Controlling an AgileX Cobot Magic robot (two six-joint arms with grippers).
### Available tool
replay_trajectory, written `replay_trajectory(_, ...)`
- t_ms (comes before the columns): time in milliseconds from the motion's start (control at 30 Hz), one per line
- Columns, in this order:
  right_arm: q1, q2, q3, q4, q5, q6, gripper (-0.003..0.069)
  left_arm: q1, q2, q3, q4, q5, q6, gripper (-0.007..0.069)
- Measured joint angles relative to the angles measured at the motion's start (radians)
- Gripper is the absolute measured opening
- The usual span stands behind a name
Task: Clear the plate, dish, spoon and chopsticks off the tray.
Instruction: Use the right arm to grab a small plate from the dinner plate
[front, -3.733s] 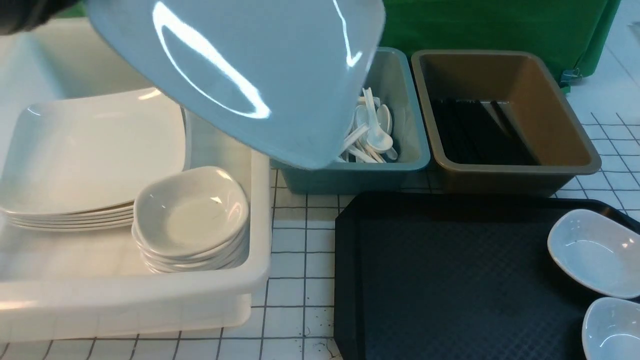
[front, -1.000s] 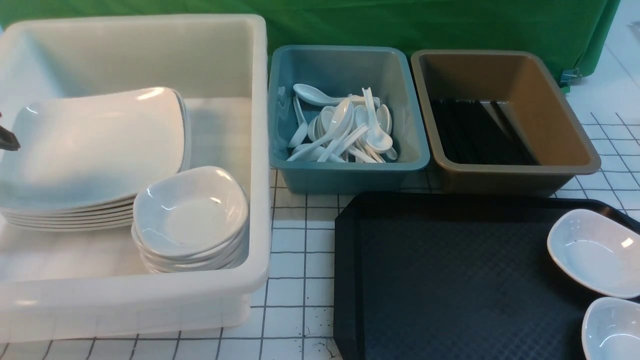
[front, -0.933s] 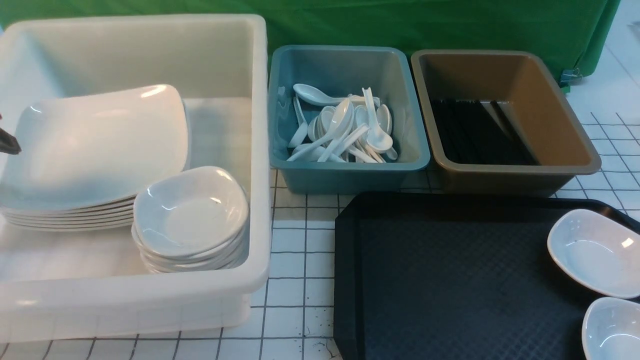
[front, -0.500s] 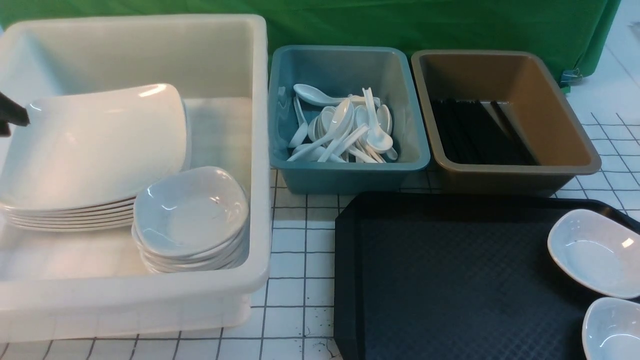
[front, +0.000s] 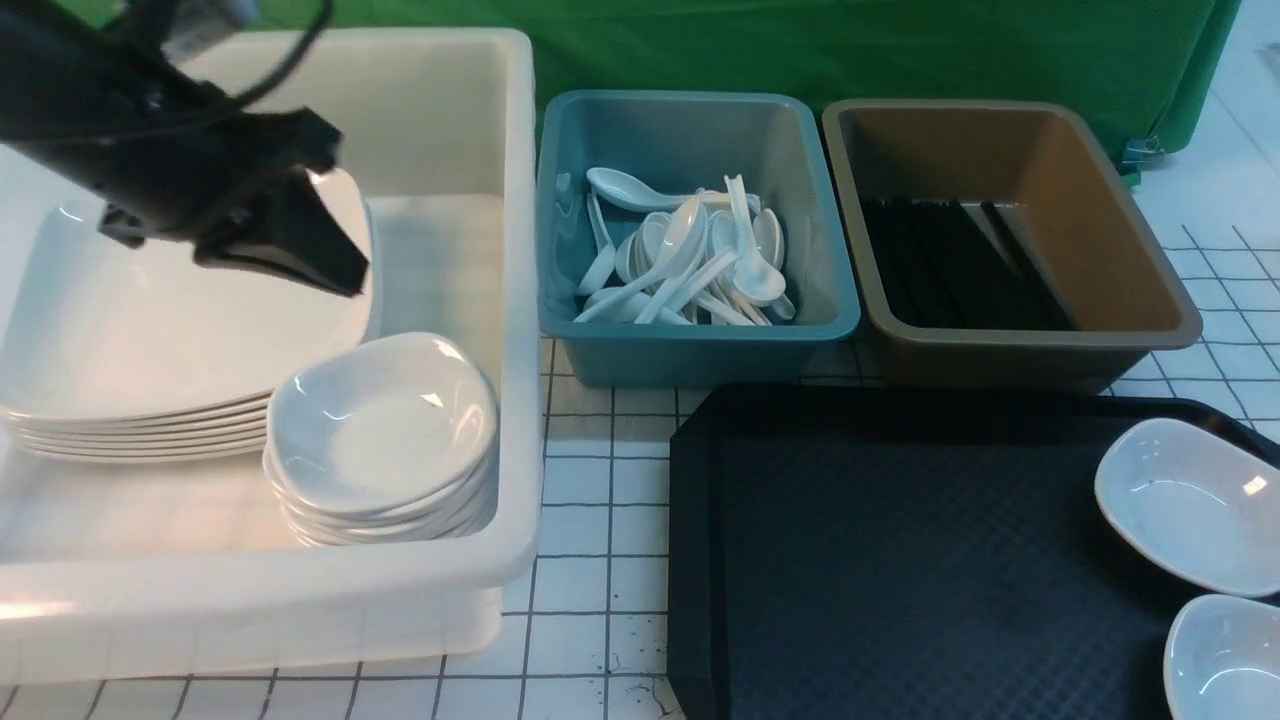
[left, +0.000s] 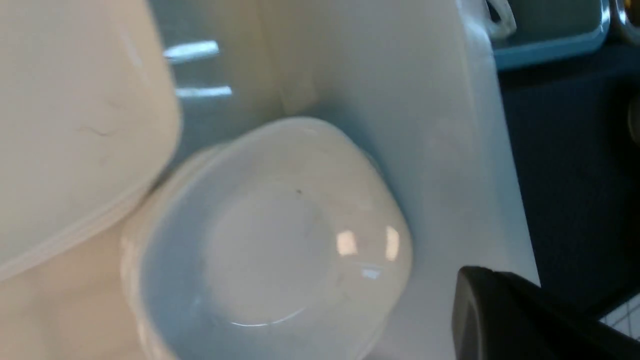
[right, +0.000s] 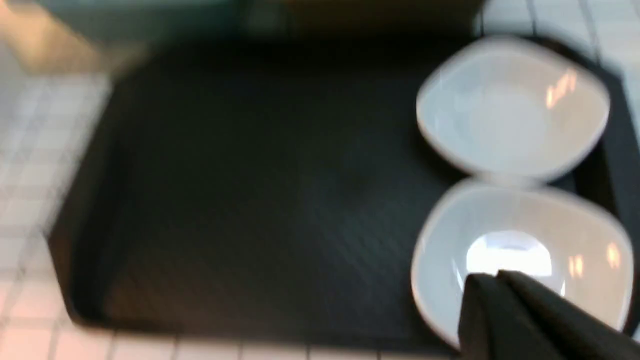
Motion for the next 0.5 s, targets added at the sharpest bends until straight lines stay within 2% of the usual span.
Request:
replay_trajectory(67,0.0,0.141,0.0,0.023,0.051,0.0,0.0006,-0.064,0.0,0.0,0.05,0.004,-0.005,-0.0002)
replay_trajectory(133,0.0,0.197,0.0,0.041,0.058,0.0,0.0017,-0.074,0.0,0.0,0.062,0.004,-0.008,-0.0002)
replay_trajectory(233,0.0,0.405,-0.001,0.106,0.049,-0.024,0.0125,-0.076,0.0,0.0,0.083,0.005,-0.012,-0.0001)
replay_trajectory(300,0.0,0.526,-0.002,0.118,0.017,-0.04,0.0248,-0.072,0.0,0.0,0.088,0.005,-0.014,-0.0001)
replay_trajectory(367,0.0,0.643,-0.004,0.117,-0.01,-0.057,0.0335,-0.072,0.0,0.0,0.094,0.005,-0.015,-0.0001)
replay_trajectory(433,0.0,0.747,-0.022,0.103,-0.02,-0.061,0.0384,-0.072,0.0,0.0,0.102,0.005,-0.015,-0.0001)
replay_trajectory(500,0.0,0.794,-0.038,0.088,-0.025,-0.061,0.0395,-0.072,0.0,0.0,0.106,0.004,-0.015,-0.0001)
